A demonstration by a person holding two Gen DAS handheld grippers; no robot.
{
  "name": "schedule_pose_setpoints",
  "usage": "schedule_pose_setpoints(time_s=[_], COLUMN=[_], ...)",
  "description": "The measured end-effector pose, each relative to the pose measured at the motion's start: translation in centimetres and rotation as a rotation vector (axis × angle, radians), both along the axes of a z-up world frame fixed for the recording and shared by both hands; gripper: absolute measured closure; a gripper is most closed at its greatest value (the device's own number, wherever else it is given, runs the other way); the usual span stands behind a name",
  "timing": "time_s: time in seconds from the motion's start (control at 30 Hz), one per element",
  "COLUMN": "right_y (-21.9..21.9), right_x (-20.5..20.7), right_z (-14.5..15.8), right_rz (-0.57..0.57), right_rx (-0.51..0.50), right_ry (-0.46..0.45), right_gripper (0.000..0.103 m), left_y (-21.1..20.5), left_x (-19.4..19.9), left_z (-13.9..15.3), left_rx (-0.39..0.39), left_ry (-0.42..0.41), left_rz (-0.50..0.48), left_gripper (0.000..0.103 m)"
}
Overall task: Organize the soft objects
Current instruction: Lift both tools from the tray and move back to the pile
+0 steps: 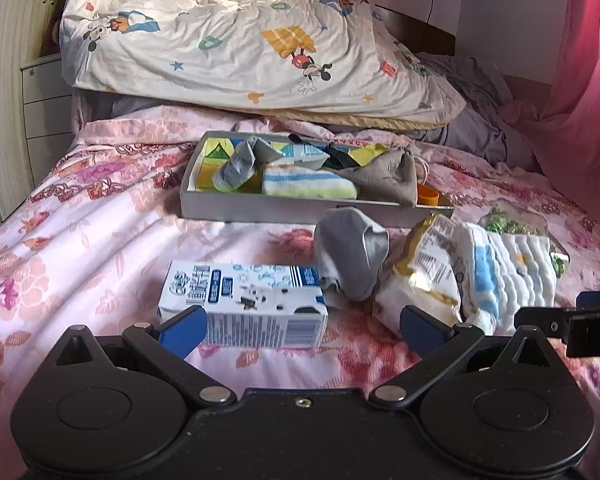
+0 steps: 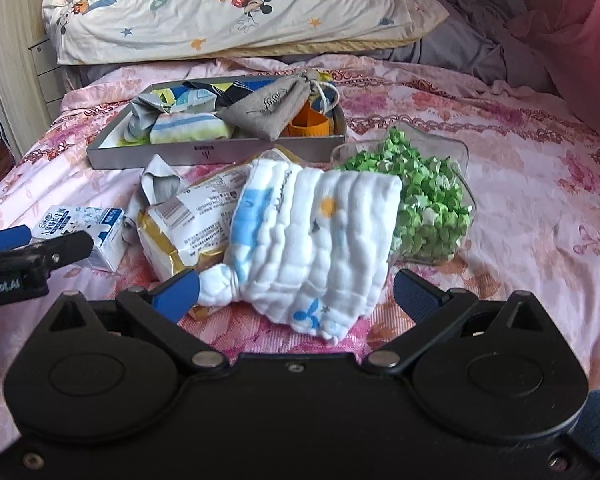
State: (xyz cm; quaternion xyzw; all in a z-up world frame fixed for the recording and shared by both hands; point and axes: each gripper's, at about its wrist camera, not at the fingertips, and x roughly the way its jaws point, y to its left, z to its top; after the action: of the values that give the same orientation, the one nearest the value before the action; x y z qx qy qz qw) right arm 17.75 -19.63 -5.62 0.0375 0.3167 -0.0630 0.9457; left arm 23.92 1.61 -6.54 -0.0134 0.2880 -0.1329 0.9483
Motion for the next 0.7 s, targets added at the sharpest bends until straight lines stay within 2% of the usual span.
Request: schedule_pose_setpoints(time_s=[0.7], right_y=[0.2], right_x=[0.8], right_z=[-1.2], right_rz=[0.012], right_rx=[0.012], right_ry=[0.035], right_gripper=[0.001], left_y=[0.0], left_x=[-0.6], left_z=[-0.2], left_rx=[0.018], left_ry=[0.009], left_rz=[0.008], left_gripper=[0.001])
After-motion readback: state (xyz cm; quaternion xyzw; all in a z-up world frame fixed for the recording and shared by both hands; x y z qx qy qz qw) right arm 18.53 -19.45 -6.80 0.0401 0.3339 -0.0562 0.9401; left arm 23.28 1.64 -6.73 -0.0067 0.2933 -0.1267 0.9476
